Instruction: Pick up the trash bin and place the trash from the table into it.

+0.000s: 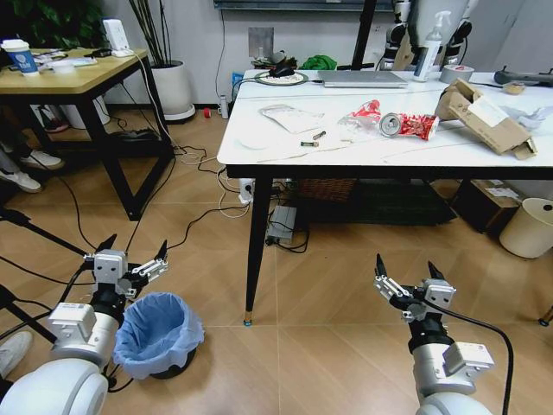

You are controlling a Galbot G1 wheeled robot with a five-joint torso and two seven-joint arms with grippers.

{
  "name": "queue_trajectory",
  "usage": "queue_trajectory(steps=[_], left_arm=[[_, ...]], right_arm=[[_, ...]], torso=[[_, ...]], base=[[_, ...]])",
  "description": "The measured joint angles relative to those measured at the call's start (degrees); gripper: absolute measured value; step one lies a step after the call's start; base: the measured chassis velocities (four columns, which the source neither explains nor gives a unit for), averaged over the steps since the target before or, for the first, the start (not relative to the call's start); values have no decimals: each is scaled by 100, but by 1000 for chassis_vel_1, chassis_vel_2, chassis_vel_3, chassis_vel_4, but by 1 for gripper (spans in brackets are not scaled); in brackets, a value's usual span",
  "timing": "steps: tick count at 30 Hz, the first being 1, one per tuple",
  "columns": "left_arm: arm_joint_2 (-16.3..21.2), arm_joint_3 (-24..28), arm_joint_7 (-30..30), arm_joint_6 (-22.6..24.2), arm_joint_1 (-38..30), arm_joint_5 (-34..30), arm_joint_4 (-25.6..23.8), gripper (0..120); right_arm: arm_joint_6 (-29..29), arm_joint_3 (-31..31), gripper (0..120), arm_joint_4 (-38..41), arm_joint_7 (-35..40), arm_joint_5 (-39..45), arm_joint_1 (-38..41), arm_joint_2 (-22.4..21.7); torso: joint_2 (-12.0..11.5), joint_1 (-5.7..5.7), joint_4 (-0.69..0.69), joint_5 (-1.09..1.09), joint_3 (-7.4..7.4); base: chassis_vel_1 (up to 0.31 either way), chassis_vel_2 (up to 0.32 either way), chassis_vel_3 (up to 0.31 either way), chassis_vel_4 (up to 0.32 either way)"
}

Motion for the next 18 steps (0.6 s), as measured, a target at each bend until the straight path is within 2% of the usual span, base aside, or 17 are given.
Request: queue_trajectory(steps=[18], left_arm=[[-9,-8,47,-13,111,-1,-10,100]], right_arm=[[-1,-3,100,-19,41,-21,0,-4]], torso=[[-397,-93,0,0,-304]], base=[[0,0,0,0]])
